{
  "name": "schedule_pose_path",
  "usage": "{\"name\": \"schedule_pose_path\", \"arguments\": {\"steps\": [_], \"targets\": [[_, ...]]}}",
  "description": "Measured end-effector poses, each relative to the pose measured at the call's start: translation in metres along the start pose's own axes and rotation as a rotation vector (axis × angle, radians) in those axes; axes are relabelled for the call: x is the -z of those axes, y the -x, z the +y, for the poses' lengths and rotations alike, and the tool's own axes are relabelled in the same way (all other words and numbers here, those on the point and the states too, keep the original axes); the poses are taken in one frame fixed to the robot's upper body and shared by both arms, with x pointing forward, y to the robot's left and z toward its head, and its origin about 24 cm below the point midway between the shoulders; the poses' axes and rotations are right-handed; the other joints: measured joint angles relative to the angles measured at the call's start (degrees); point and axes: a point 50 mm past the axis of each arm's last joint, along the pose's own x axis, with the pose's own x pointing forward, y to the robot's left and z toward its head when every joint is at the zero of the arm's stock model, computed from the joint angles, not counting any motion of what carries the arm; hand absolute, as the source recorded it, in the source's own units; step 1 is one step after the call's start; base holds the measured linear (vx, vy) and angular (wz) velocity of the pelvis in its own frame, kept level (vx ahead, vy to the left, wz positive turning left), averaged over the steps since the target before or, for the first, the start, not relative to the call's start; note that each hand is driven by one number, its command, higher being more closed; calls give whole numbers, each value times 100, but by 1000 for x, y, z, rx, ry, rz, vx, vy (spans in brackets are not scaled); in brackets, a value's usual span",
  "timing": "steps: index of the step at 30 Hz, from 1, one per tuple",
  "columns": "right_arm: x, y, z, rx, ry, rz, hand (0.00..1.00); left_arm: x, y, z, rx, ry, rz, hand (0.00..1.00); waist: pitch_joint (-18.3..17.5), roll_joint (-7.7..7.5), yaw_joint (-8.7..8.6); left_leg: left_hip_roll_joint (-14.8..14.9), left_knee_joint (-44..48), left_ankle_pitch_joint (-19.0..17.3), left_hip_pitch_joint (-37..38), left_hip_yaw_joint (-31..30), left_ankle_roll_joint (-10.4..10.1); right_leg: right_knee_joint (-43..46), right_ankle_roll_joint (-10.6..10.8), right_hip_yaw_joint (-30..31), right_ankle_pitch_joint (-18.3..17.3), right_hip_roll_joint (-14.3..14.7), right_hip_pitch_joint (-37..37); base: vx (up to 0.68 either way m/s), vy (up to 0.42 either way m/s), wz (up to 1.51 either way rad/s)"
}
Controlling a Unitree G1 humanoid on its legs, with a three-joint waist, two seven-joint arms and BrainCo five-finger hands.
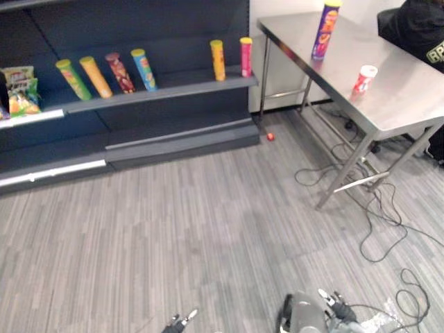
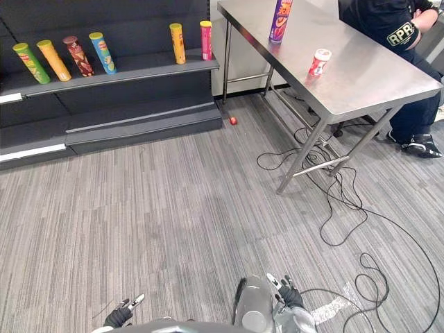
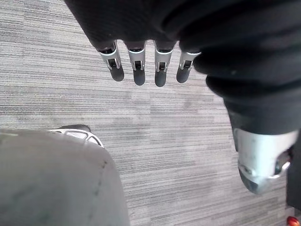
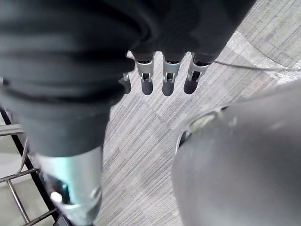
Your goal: Put the gum and the chips on the shelf.
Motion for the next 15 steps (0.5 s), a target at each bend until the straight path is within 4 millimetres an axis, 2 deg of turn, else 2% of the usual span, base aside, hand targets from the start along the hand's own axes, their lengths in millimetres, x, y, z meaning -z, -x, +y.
{"name": "schedule_pose_path", "arguments": {"steps": [1, 2, 3, 4, 5, 6, 7, 8, 10, 12, 13, 14, 15], "targets": [[1, 1, -1, 2, 0, 4, 0, 2, 1, 1, -3, 4, 7, 0, 3, 1, -70, 65, -50, -23, 79, -42, -45, -1084, 48, 104, 396, 161, -2, 414, -146, 31], [4, 2, -2, 5, -1, 9, 0, 3, 1, 2, -5, 7, 11, 0, 3, -1, -93, 80, -79, -51, 133, -100, -98, -1602, 108, 173, 642, 202, 14, 446, -183, 39], [8, 4, -6, 16, -3, 22, 0, 4, 1, 2, -8, 9, 14, 0, 5, -8, -117, 107, -88, -124, 212, -199, -227, -2238, 139, 335, 945, 239, 49, 561, -296, 60], [19, 9, -11, 32, -8, 53, 0, 5, 1, 4, -18, 19, 16, 0, 1, -104, -168, 124, -156, -243, 433, -380, -413, -2659, 194, 625, 1279, 225, 164, 471, -258, 59], [22, 11, -14, 41, -8, 65, 0, 7, 2, 1, -15, 32, 19, 0, 29, -32, -196, 204, -204, -277, 559, -464, -454, -2523, 115, 663, 1586, 274, 192, 592, -339, 62], [24, 13, -18, 52, -11, 71, 0, 9, 2, -4, -13, 65, 22, 0, 8, 115, -211, 341, -176, -268, 597, -534, -480, -2053, 46, 645, 1628, 372, 65, 410, -230, 29], [23, 13, -20, 59, -14, 69, 0, 10, 2, -7, -9, 76, 23, 0, -16, 182, -195, 402, -156, -177, 613, -542, -548, -1852, -150, 621, 1493, 413, -3, 604, -376, 12], [22, 12, -21, 61, -13, 71, 0, 10, 2, -9, -8, 98, 21, 0, -17, 237, -168, 547, -75, 151, 681, -623, -692, -1514, -331, 575, 1152, 508, -21, 391, -279, -4], [23, 12, -21, 61, -13, 72, 0, 10, 1, -12, 0, 107, 21, 0, -27, 236, -177, 741, 512, 396, 546, -801, -814, -1352, -397, 490, 818, 611, 150, 474, -325, 3], [22, 12, -24, 64, 3, 77, 0, 8, 1, -12, 7, 114, 12, 0, -52, 271, -152, 1000, 1983, 658, -3, -1090, -1037, -1415, -449, 420, 622, 751, 479, 407, -259, 3], [22, 12, -24, 59, 15, 81, 0, 5, 1, -11, 8, 113, 2, 0, -51, 279, -159, 1114, 2878, 1052, -405, -1319, -1162, -1429, -481, 396, 531, 796, 638, 367, -179, 1], [22, 12, -24, 56, 30, 83, 0, 3, 0, -10, 4, 119, -7, 0, -41, 278, -143, 1207, 3865, 1729, -867, -1543, -1220, -1506, -536, 374, 418, 875, 901, 432, -153, -3], [21, 12, -24, 54, 37, 81, 0, 2, 0, -7, -5, 137, -13, 0, -21, 279, -118, 1324, 4742, 1767, -1274, -1524, -1190, -1583, -645, 408, 288, 928, 1156, 355, -88, -7]]}}
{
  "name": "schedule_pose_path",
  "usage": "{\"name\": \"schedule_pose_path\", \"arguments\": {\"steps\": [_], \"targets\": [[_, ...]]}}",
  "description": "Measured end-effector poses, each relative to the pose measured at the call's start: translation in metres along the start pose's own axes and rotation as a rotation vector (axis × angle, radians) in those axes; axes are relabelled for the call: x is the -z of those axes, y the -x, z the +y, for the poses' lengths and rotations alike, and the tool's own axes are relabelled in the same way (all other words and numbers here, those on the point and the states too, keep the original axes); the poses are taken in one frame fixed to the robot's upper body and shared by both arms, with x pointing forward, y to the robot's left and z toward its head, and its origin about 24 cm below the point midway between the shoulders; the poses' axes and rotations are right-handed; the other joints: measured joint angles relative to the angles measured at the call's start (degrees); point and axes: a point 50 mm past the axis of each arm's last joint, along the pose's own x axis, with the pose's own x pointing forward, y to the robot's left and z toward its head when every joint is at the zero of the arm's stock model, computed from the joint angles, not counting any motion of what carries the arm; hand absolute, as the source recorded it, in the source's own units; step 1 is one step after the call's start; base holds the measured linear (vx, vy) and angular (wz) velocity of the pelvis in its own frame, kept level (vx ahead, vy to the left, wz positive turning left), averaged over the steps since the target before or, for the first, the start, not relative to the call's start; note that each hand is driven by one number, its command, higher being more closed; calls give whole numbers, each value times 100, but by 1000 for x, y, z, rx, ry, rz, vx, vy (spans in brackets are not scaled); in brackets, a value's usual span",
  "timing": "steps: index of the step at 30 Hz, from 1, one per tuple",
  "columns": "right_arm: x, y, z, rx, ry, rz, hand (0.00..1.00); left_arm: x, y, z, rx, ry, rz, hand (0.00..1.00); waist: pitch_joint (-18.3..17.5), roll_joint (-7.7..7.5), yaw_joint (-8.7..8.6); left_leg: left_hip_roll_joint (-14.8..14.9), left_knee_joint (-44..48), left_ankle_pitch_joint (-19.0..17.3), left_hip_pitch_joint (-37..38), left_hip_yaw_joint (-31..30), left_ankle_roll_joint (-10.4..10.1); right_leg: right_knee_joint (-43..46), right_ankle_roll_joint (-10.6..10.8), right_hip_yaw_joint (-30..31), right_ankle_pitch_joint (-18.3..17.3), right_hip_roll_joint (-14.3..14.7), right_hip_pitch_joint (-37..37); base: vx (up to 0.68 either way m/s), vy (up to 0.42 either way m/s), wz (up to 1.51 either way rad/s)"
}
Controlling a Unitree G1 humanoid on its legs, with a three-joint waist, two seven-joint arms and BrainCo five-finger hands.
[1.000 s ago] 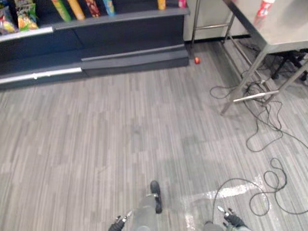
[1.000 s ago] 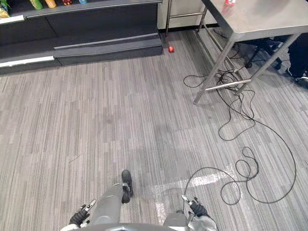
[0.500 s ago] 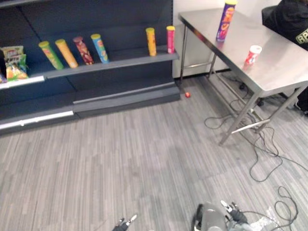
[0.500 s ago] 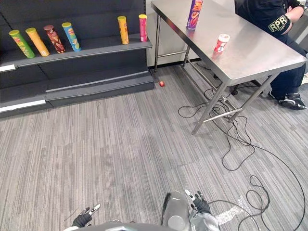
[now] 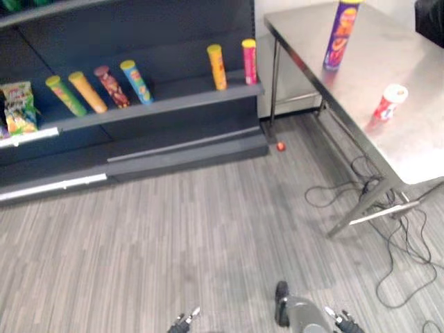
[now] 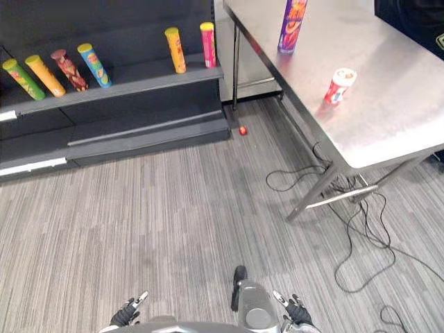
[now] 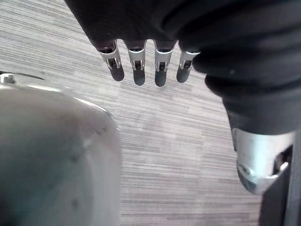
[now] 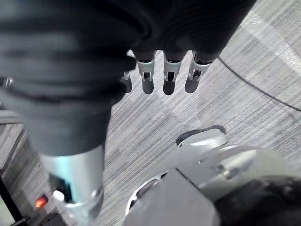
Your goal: Put the gum and the chips on the shelf.
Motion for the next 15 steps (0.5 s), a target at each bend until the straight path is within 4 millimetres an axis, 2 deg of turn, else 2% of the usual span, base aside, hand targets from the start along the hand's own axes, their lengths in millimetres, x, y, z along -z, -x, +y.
{"name": "schedule_pose_path", "arguments": {"steps": [1, 3, 4, 6, 7, 8, 9, 10, 11, 13, 14, 15], "targets": [[0, 0, 0, 1, 3, -2, 0, -2, 0, 0, -4, 25, -9, 0, 1, 12, 19, 42, 377, -132, -200, 84, 64, -58, -14, 24, -35, 31, 142, 320, -45, -13], [3, 2, -4, 14, 9, 6, 0, -4, 0, -5, -1, 89, -33, 0, 11, -10, 151, 41, 859, -770, -831, 512, 327, -279, 36, 138, -151, 24, 649, 288, -23, -13], [3, 2, -5, 17, 9, 6, 0, -5, 0, -5, 0, 95, -41, 0, 11, -8, 201, 41, 785, -927, -984, 611, 372, -321, 61, 163, -173, 18, 735, 246, 10, -23], [0, 1, -4, 17, 9, -6, 0, -11, 0, -7, 8, 104, -78, 0, 10, -20, 282, 32, -305, -1231, -1379, 896, 472, -452, 194, 319, -259, -33, 971, 283, 93, -38], [-2, 1, -2, 13, 9, -14, 0, -10, 0, -7, 6, 116, -82, 0, 12, -27, 291, 15, -787, -1236, -1417, 947, 498, -455, 238, 368, -296, -68, 1021, 329, 178, -43], [-4, 0, 0, 9, 8, -28, 0, -10, 0, -7, 1, 119, -86, 0, 5, -40, 293, -89, -1893, -1211, -1407, 940, 522, -456, 340, 476, -373, -154, 1079, 180, 117, -33], [-4, 1, 0, 11, 8, -27, 0, -10, 0, -7, -2, 119, -86, 0, 2, -47, 294, -160, -2508, -1120, -1357, 885, 511, -455, 392, 536, -413, -203, 1105, 304, 250, -47], [-4, 1, 0, 9, 9, -31, 0, -10, 0, -7, -8, 120, -86, 0, -4, -59, 321, -261, -3604, -874, -1235, 764, 459, -429, 485, 675, -503, -309, 1130, 318, 306, -54], [-5, 1, 1, 5, 19, -35, 0, -9, 1, -7, -13, 121, -85, 0, -8, -59, 334, -306, -4167, -717, -1272, 552, 403, -401, 597, 823, -601, -405, 1158, 396, 388, -58], [-5, 1, -1, 7, 28, -37, 0, -4, 2, -5, -20, 125, -72, 0, -43, -29, 359, -254, -4394, -635, -1249, 442, 377, -413, 819, 1094, -748, -506, 1245, 416, 439, -66], [0, 2, -3, 15, 24, -14, 0, 0, 3, 1, -37, 122, -54, 0, -182, -80, 375, -361, -4135, -228, -1241, 616, 331, -473, 920, 1314, -840, -699, 1334, 460, 477, -74], [5, 3, -2, 17, 15, 4, 0, 3, 4, 5, -50, 118, -44, 0, -277, -216, 378, -471, -4007, -229, -1250, 682, 357, -562, 923, 1403, -861, -813, 1371, 477, 414, -67]]}}
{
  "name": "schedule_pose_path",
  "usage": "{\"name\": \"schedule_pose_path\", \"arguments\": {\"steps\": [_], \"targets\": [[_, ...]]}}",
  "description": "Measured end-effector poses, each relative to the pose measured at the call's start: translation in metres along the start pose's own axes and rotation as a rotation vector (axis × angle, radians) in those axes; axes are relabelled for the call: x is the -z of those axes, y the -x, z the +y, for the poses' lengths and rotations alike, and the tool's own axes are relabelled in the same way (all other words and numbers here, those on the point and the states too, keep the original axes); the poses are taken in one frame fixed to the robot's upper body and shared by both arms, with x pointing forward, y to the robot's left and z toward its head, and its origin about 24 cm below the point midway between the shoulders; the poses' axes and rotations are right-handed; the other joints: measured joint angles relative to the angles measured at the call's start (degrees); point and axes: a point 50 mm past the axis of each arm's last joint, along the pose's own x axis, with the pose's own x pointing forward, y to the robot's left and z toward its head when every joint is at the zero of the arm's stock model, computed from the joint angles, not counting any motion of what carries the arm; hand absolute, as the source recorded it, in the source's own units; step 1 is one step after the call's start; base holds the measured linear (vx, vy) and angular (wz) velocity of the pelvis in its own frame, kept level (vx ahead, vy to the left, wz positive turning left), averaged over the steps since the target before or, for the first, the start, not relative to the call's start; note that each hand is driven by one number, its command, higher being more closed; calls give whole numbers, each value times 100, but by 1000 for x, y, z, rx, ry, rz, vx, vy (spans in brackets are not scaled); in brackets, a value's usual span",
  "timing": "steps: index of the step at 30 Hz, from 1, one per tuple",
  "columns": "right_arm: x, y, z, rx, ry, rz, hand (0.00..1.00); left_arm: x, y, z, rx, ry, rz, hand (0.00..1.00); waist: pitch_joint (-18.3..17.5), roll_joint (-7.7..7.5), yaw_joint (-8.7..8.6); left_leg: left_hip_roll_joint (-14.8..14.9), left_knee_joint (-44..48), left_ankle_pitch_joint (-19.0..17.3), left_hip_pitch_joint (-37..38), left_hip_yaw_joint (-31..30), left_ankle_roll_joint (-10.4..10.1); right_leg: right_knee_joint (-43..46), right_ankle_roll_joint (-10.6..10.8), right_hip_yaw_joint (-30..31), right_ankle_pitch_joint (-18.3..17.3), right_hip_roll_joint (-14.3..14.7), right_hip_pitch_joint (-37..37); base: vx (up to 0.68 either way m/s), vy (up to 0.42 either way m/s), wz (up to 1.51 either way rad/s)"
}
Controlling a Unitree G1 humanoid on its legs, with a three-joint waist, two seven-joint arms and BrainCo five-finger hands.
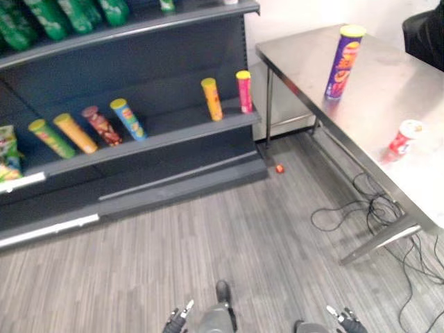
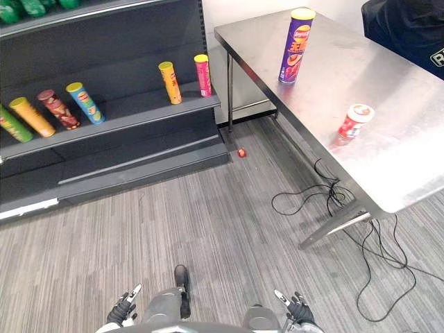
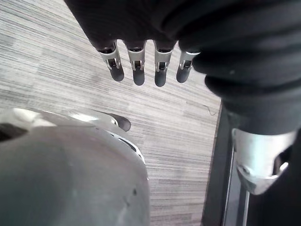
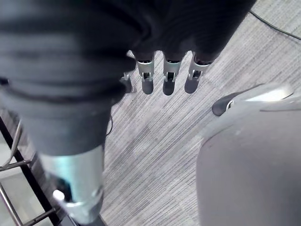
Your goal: Put the gum and the chips on the shelf.
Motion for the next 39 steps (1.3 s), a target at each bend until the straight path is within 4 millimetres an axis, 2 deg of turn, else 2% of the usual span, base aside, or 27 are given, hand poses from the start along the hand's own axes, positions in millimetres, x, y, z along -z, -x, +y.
{"name": "schedule_pose_path", "arguments": {"steps": [1, 2, 3, 4, 5, 6, 7, 8, 10, 11, 13, 14, 15, 16, 19, 20, 24, 25, 27, 31, 33, 34, 35, 36, 37, 38, 39], "targets": [[10, 1, 6, -8, -20, 32, 0, 3, 2, 12, -25, -17, 10, 0, -256, -165, -18, -205, 201, -215, -106, 106, 245, 32, -9, 162, 46, -172, -19, 490, 320, -30], [15, 2, 10, -12, -40, 47, 0, -1, 2, 18, -33, -44, 11, 0, -399, -347, -148, -391, 293, -420, -85, 149, 349, 304, -4, 172, 173, -265, -70, 481, 279, -19], [16, 2, 11, -13, -31, 52, 0, -2, 2, 19, -33, -60, 12, 0, -430, -389, -158, -465, 300, -493, -19, 211, 393, 454, 19, 214, 280, -334, -156, 453, 286, -12], [16, 2, 9, -8, -22, 54, 0, -1, 1, 19, -28, -82, 22, 0, -440, -404, -137, -542, 259, -581, 147, 316, 410, 830, 28, 417, 414, -386, -297, 393, 289, -45], [16, 2, 7, 0, -28, 50, 0, 2, 1, 18, -24, -102, 45, 0, -426, -365, -105, -594, 124, -692, 460, 516, 486, 1588, -59, 663, 635, -395, -583, 446, 334, -73], [13, 2, 6, 8, -38, 40, 0, 5, 2, 18, -19, -133, 64, 0, -387, -278, -103, -618, 42, -715, 794, 763, 666, 2579, -27, 799, 950, -375, -988, 341, 238, -69], [12, 2, 6, 10, -40, 37, 0, 6, 2, 19, -17, -147, 70, 0, -372, -270, -127, -615, 11, -733, 951, 895, 747, 3106, 28, 772, 1012, -357, -1173, 301, 188, -63], [13, 2, 5, 13, -41, 40, 0, 7, 2, 19, -11, -179, 79, 0, -350, -251, -166, -640, -16, -750, 1270, 1069, 793, 3910, 15, 514, 995, -328, -1442, 274, 132, -51], [12, 2, 3, 16, -34, 37, 0, 10, 3, 16, 7, -212, 90, 0, -324, -169, -178, -659, -219, -772, 1774, 1276, 823, 4390, -246, -375, 793, -381, -1627, 290, 102, -54], [6, 0, 3, 15, -26, 24, 0, 11, 3, 13, 22, -227, 93, 0, -301, -96, -195, -658, -494, -770, 2109, 1453, 820, 4237, -504, -1461, 627, -532, -1733, 245, 61, -44], [4, -1, 4, 13, -26, 17, 0, 10, 2, 12, 22, -224, 91, 0, -275, -94, -196, -659, -593, -768, 2227, 1542, 816, 3864, -533, -2134, 608, -659, -1742, 227, 21, -33], [2, -2, 4, 12, -25, 11, 0, 8, 1, 11, 22, -219, 88, 0, -260, -93, -196, -657, -637, -766, 2291, 1613, 814, 3387, -529, -2543, 612, -724, -1724, 251, -50, -36], [-1, -3, 6, 7, -24, 4, 0, 8, 1, 12, 19, -210, 89, 0, -230, -122, -185, -674, -656, -767, 2315, 1688, 810, 2491, -407, -2989, 771, -750, -1666, 281, -116, -53], [-4, -4, 9, 0, -25, -3, 0, 8, 1, 10, 17, -196, 90, 0, -144, -180, -181, -716, -739, -753, 2426, 1738, 707, 1788, -489, -3355, 820, -644, -1470, 217, -134, -62], [-20, -9, 11, -10, -14, -43, 0, 14, 1, 1, 39, -204, 120, 0, 41, 114, -201, -556, -1048, -756, 2501, 1808, 454, 871, -619, -3321, 901, -43, -1225, 157, -154, -62], [-22, -10, 9, -1, -16, -44, 0, 15, 1, -1, 43, -192, 120, 0, 60, 176, -195, -523, -1120, -763, 2531, 1802, 383, 759, -635, -3275, 911, 64, -1213, 102, -97, -38], [-9, -5, 3, 14, -23, -9, 0, 14, 1, 1, 32, -149, 114, 0, 72, 91, -173, -435, -1148, -817, 2711, 1769, 276, 379, -641, -3281, 911, 259, -869, 19, -38, 0], [-9, -5, 3, 14, -23, -10, 0, 13, 1, 1, 37, -147, 108, 0, 67, 74, -176, -405, -1147, -891, 2684, 1771, 213, 194, -666, -3282, 956, 328, -833, -55, 40, 0], [-10, -6, 4, 11, -24, -12, 0, 10, 0, -1, 43, -145, 98, 0, 45, 98, -178, -367, -1093, -1094, 2547, 1792, 226, -83, -656, -3286, 1141, 426, -850, -62, 77, -4], [-6, -5, 6, 4, -32, 12, 0, 4, -2, 3, 30, -155, 85, 0, 33, -9, -185, -369, -964, -1139, 2386, 2029, 192, 179, -724, -3161, 1112, 359, -1214, 20, 43, -22], [-3, -5, 8, -1, -32, 21, 0, 6, -1, 9, 12, -161, 94, 0, 29, -59, -196, -300, -382, -1186, 2314, 2226, -52, 500, -749, -3029, 803, 253, -1296, 100, -23, -43], [0, -4, 7, -3, -25, 30, 0, 4, -1, 10, 7, -164, 91, 0, 3, -116, -198, -162, 297, -1227, 2127, 2266, -117, 588, -784, -2918, 696, 230, -1292, 142, -155, -51], [1, -3, 5, 3, -27, 33, 0, 0, -2, 7, 13, -162, 72, 0, 3, -123, -203, 233, 1673, -1190, 1726, 2251, -133, 517, -816, -2767, 663, 270, -1164, 169, -179, -83], [-3, -3, -1, 14, -15, 25, 0, 1, -2, 0, 28, -143, 66, 0, 54, 62, -173, 691, 2827, -947, 1434, 2216, 123, 430, -847, -2563, 642, 453, -1004, 188, -168, -96], [-5, -3, -4, 20, -11, 21, 0, 5, -1, -2, 30, -127, 74, 0, 92, 121, -174, 905, 3334, -716, 1299, 2104, 428, 399, -882, -2423, 620, 563, -908, 209, -40, -126], [-4, -2, -8, 35, -29, 21, 0, 10, 1, 1, 18, -93, 87, 0, 95, 206, -166, 1016, 4017, -24, 1057, 1766, 622, 325, -924, -2072, 581, 701, -705, 302, 0, -138], [-3, -1, -9, 37, -36, 20, 0, 11, 1, -1, 21, -79, 84, 0, 71, 240, -159, 944, 4455, 87, 749, 1299, 404, 309, -970, -1777, 551, 745, -620, 314, 13, -146]]}}
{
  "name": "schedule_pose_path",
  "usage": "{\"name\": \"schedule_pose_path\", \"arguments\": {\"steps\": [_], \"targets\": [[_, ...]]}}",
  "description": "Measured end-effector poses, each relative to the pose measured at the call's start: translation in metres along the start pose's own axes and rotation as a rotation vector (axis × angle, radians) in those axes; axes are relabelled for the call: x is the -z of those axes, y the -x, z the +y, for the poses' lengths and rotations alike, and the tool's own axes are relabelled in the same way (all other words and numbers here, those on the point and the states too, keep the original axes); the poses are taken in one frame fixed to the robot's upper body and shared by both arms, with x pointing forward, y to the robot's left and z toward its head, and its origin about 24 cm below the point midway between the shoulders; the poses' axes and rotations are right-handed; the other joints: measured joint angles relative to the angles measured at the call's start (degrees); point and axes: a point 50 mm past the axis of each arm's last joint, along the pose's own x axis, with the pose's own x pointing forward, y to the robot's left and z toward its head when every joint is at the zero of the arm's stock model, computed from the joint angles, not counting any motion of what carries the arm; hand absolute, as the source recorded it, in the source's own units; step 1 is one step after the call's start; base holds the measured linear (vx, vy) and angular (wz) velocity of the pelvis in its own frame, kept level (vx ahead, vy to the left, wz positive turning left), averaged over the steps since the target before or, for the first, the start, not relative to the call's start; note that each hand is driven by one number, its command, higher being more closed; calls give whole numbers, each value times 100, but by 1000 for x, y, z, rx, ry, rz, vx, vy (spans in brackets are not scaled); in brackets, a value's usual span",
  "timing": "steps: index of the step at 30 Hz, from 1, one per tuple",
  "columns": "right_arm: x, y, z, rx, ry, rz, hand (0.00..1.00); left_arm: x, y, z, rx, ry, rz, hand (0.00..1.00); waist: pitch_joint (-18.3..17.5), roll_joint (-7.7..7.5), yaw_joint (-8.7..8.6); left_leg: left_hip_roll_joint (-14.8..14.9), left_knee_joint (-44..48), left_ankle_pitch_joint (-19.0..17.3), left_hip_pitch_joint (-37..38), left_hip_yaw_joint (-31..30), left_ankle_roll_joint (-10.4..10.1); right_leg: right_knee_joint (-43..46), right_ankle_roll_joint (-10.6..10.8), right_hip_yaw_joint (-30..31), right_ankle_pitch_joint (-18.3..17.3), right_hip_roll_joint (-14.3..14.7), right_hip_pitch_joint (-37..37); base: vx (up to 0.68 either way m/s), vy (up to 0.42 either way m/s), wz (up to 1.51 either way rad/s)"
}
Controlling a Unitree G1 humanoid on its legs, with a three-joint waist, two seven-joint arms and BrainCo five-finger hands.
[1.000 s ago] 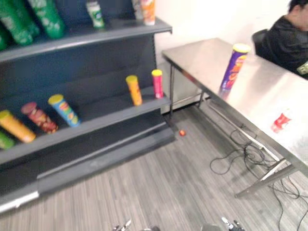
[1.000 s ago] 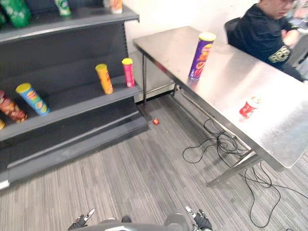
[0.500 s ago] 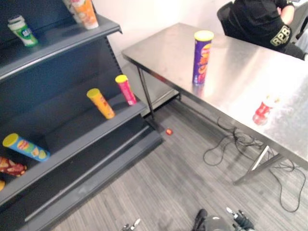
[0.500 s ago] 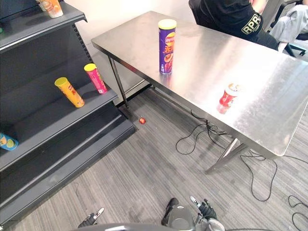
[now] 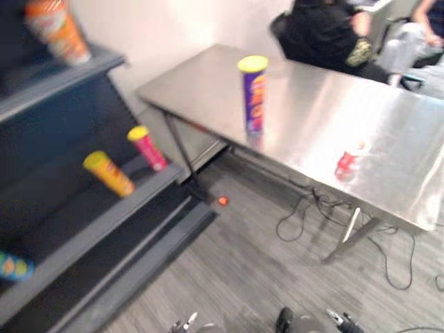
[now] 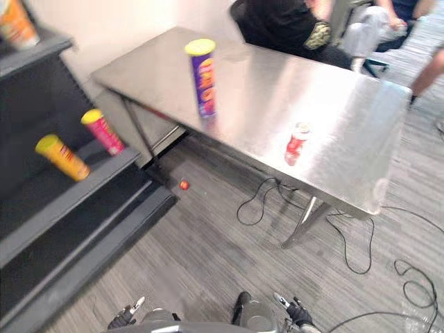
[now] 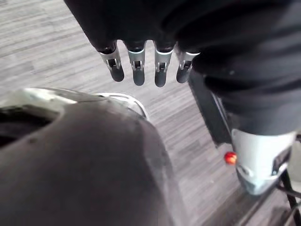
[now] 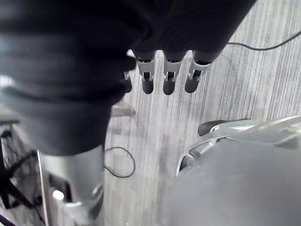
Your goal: Put the gum and the chips on the shelf.
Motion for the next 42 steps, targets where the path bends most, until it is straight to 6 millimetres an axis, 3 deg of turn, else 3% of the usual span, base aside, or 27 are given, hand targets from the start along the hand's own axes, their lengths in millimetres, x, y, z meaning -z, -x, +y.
{"name": "schedule_pose_path", "arguments": {"steps": [2, 5, 9, 10, 11, 13, 14, 16, 17, 19, 22, 24, 29, 34, 36, 42], "targets": [[2, 0, 0, 5, -27, 2, 0, -1, 0, 0, 2, 2, -5, 0, 8, -24, 9, -194, 19, -623, -342, -342, -48, -51, 25, 376, 5, 9, 39, 230, 3, -104], [6, 2, -2, 21, -60, 10, 0, -6, 0, 0, 4, 1, -31, 0, 33, -101, 36, -406, -1161, -1026, -654, -566, -115, -282, 159, 942, 58, 3, 312, 257, 36, -100], [9, 3, -2, 24, -70, 12, 0, -5, 0, 5, -21, 31, -39, 0, 11, -183, 38, -764, -3992, -884, -452, -1558, -187, -239, 504, 1648, -139, -99, 417, 265, 200, -88], [9, 3, -2, 25, -73, 13, 0, -5, 1, 6, -23, 34, -37, 0, -1, -204, 32, -835, -4219, -815, -412, -1717, -231, -206, 580, 1741, -186, -144, 410, 344, 370, -82], [10, 4, -5, 39, -97, 10, 0, -2, 1, 6, -25, 38, -31, 0, -5, -189, 40, -930, -4580, -542, -260, -1882, -412, -111, 785, 1955, -315, -215, 423, 279, 340, -70], [13, 5, -6, 51, -120, 19, 0, 3, 2, 8, -36, 55, -12, 0, -81, -186, 25, -977, -4740, -196, -33, -1781, -462, -35, 1018, 2236, -463, -308, 474, 307, 432, -78], [25, 7, 0, 43, -150, 47, 0, 0, 3, 19, -59, 33, -16, 0, -184, -459, -3, -1211, -4804, -304, 56, -1605, -363, -97, 1154, 2180, -375, -562, 462, 263, 380, -60], [37, 10, 7, 39, -175, 86, 0, -3, 3, 27, -76, 11, -19, 0, -277, -674, 29, -1399, -4803, -460, 130, -1312, -231, -231, 1246, 2243, -260, -815, 452, 177, 260, -64], [41, 10, 9, 37, -180, 101, 0, -3, 3, 31, -84, 4, -10, 0, -342, -737, 33, -1443, -4788, -559, 212, -1052, -139, -354, 1258, 2293, -20, -897, 424, 193, 356, -107], [36, 9, 7, 46, -196, 89, 0, 0, 4, 29, -76, -36, 5, 0, -380, -647, 35, -1431, -4844, -676, 366, -709, -51, -496, 1204, 2284, 406, -911, 367, 135, 328, -99], [30, 7, 5, 61, -215, 75, 0, -2, 2, 22, -43, -125, 6, 0, -422, -505, 4, -1484, -5089, -681, 520, -291, -4, -677, 1131, 1518, 836, -1007, 264, 55, 197, -66], [32, 7, 2, 84, -220, 89, 0, -4, 1, 20, -30, -166, 5, 0, -428, -487, 27, -1623, -5168, -670, 606, -262, 13, -834, 1142, 779, 861, -1126, 302, 48, 78, -38], [27, 8, -15, 157, -274, 69, 0, 0, 1, 13, -5, -183, 17, 0, -485, -259, 42, -1709, -5347, -570, 650, -460, 66, -1129, 1125, 477, 838, -1108, 416, 10, -19, -4], [19, 10, -37, 251, -373, 24, 0, 5, 2, 11, 0, -176, 33, 0, -494, -243, 130, -1781, -6143, -66, 928, -635, 15, -1195, 1071, 190, 538, -1047, 437, -78, -87, 9], [12, 11, -48, 288, -416, -7, 0, 6, 3, 13, -6, -182, 38, 0, -509, -278, 150, -1735, -6156, -55, 931, -647, 4, -1192, 1063, 174, 490, -1011, 439, -88, -58, 5], [-42, 16, -96, 441, -628, -236, 0, 8, 5, 23, -39, -147, 42, 0, -599, -455, 94, -1746, -6158, -95, 807, -611, -27, -1320, 1079, 220, 572, -1037, 357, -3, 0, -2]]}}
